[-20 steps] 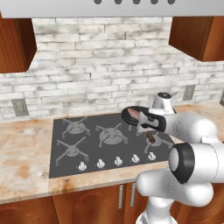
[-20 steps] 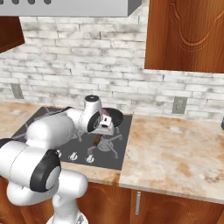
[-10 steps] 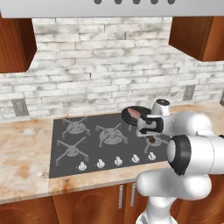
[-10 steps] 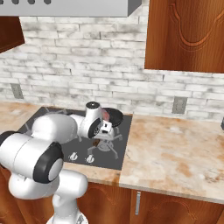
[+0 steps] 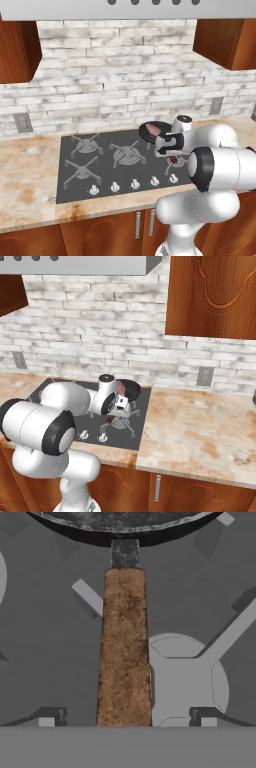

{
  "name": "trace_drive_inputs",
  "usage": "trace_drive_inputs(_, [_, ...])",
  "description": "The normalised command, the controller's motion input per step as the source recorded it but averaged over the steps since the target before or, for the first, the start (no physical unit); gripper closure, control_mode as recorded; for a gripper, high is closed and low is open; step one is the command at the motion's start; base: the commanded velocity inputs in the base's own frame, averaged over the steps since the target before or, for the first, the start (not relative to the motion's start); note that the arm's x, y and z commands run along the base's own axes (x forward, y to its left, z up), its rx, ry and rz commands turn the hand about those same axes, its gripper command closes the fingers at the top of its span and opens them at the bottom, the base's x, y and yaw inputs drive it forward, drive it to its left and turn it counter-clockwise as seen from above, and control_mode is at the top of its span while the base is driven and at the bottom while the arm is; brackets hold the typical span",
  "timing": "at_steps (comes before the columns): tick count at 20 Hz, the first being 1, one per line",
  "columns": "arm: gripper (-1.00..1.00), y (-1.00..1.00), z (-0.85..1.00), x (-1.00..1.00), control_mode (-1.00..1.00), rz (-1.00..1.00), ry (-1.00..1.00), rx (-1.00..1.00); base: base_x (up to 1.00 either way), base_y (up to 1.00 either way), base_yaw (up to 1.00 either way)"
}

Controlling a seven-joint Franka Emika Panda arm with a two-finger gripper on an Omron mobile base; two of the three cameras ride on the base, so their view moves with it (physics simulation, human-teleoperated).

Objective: Pick up the pan with the steak in it and place it on the dining table. Then place the steak on the plate.

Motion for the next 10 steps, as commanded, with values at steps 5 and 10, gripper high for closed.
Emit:
trace_drive_inputs(5, [1.00, 0.00, 0.00, 0.00, -1.00, 0.00, 0.00, 0.00, 0.00, 0.00, 0.00])
trace_drive_inputs(10, [1.00, 0.03, 0.25, 0.03, -1.00, -0.04, 0.01, 0.03, 0.00, 0.00, 0.00])
